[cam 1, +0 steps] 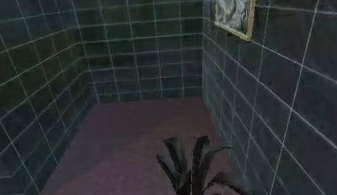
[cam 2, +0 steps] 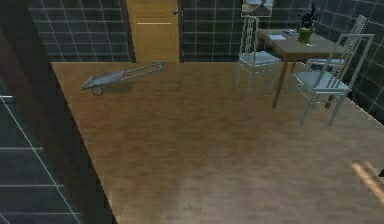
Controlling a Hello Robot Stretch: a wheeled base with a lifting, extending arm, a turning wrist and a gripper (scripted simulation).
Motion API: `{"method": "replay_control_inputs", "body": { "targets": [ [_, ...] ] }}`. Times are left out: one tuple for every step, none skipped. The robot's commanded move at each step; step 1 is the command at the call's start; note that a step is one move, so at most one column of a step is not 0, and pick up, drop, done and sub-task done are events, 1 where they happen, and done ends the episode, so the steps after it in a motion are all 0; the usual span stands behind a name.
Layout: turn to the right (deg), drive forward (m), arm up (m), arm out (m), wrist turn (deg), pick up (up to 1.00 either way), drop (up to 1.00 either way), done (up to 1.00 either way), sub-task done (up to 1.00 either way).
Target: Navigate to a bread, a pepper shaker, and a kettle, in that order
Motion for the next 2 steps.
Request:
{"method": "replay_control_inputs", "body": {
  "targets": [
    [-45.0,0.0,0.0,0.0,0.0,0.0,0.0,0.0,0.0],
    [-15.0,0.0,0.0,0.0,0.0,0.0,0.0,0.0,0.0]
  ]
}}
